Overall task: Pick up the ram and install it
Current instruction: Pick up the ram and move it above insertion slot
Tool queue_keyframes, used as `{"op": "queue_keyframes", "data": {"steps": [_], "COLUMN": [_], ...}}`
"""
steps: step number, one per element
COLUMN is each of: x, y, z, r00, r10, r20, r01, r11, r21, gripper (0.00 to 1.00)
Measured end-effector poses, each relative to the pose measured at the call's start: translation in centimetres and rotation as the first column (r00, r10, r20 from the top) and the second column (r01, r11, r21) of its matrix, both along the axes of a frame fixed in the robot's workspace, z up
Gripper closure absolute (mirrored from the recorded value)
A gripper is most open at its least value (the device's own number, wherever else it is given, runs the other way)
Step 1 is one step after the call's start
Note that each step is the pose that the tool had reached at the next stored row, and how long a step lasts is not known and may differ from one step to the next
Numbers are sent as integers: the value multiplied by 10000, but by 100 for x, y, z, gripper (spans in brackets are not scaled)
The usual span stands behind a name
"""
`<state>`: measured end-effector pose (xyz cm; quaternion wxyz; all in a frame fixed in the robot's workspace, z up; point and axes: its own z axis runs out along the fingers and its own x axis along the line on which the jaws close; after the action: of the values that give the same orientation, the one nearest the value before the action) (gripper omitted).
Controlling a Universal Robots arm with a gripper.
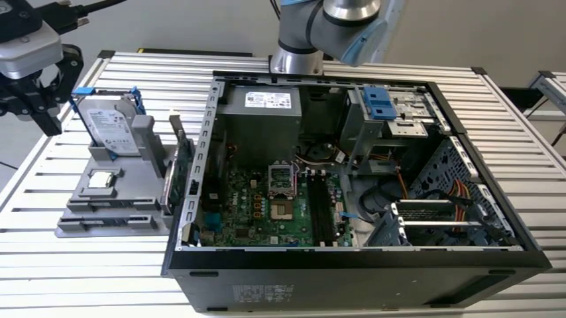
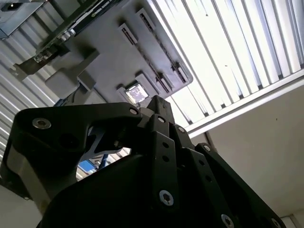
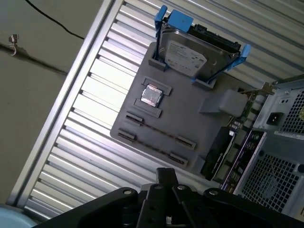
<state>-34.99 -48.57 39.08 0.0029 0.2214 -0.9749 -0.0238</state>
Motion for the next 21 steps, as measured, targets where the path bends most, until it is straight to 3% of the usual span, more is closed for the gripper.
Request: {"op": "queue_keyframes", "data": {"steps": [21], "x": [-4], "y": [0], "z": [0], "r00": [9969], "r10": [792], "r20": [-2], "r01": [-792], "r11": [9969], "r21": [-45], "gripper": [100]}}
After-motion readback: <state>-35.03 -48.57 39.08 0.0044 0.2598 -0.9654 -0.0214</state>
